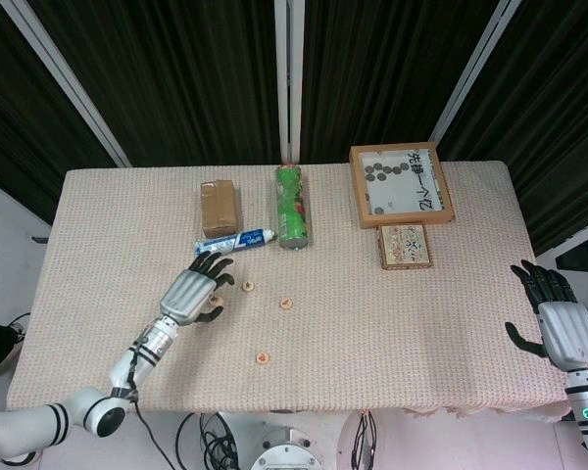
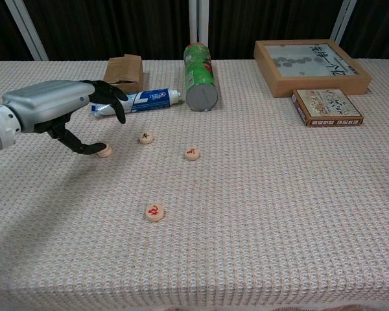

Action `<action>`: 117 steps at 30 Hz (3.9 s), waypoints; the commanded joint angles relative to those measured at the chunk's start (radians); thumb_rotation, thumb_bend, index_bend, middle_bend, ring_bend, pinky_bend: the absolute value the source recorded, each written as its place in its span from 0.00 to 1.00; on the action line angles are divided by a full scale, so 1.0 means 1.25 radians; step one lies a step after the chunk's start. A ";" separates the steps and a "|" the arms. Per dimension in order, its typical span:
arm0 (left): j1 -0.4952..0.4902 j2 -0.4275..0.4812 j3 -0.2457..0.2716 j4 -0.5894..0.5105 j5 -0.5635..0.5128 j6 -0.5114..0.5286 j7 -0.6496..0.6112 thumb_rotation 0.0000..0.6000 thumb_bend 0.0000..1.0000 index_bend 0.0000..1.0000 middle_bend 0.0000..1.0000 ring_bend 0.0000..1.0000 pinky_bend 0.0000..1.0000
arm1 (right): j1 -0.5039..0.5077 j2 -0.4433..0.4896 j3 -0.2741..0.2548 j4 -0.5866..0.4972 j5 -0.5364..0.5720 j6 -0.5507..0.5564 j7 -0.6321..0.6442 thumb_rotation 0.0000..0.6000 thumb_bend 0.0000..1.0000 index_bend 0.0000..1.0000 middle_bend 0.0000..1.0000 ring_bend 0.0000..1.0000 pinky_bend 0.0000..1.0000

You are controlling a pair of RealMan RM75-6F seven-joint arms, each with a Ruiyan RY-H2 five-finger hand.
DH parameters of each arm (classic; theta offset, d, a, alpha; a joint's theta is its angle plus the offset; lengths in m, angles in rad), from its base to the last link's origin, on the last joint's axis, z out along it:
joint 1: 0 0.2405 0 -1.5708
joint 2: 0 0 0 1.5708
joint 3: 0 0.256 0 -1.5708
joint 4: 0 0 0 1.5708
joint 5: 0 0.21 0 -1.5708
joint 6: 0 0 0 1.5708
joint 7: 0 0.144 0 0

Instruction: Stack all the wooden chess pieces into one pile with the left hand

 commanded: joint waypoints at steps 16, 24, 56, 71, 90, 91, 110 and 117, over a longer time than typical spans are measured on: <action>-0.127 -0.148 -0.103 0.058 -0.285 -0.105 0.243 1.00 0.20 0.35 0.10 0.00 0.00 | -0.002 0.006 0.003 0.010 0.005 0.000 0.024 1.00 0.28 0.00 0.00 0.00 0.00; -0.138 -0.160 -0.101 0.077 -0.338 -0.084 0.279 1.00 0.25 0.36 0.11 0.00 0.00 | -0.001 0.005 0.003 0.010 0.005 -0.002 0.020 1.00 0.29 0.00 0.00 0.00 0.00; -0.151 -0.164 -0.072 0.101 -0.352 -0.080 0.250 1.00 0.31 0.43 0.13 0.00 0.00 | 0.004 0.005 -0.001 0.013 0.002 -0.014 0.019 1.00 0.28 0.00 0.00 0.00 0.00; -0.136 -0.149 -0.070 0.059 -0.330 -0.029 0.252 1.00 0.31 0.48 0.15 0.00 0.00 | 0.006 0.006 -0.003 0.014 0.001 -0.020 0.019 1.00 0.28 0.00 0.00 0.00 0.00; -0.089 0.047 -0.028 -0.254 -0.492 0.038 0.412 1.00 0.31 0.48 0.16 0.00 0.00 | 0.007 0.004 -0.007 0.008 -0.004 -0.020 0.010 1.00 0.28 0.00 0.00 0.00 0.00; -0.091 0.055 -0.023 -0.258 -0.502 0.033 0.414 1.00 0.31 0.48 0.16 0.00 0.00 | 0.008 0.003 -0.007 0.008 -0.004 -0.022 0.009 1.00 0.28 0.00 0.00 0.00 0.00; -0.073 0.022 -0.004 -0.174 -0.410 0.038 0.311 1.00 0.31 0.48 0.16 0.00 0.00 | 0.012 0.000 -0.006 0.009 0.008 -0.032 -0.003 1.00 0.28 0.00 0.00 0.00 0.00; -0.072 0.013 -0.003 -0.154 -0.402 0.030 0.295 1.00 0.31 0.47 0.16 0.00 0.00 | 0.012 0.000 -0.004 0.011 0.012 -0.030 -0.003 1.00 0.28 0.00 0.00 0.00 0.00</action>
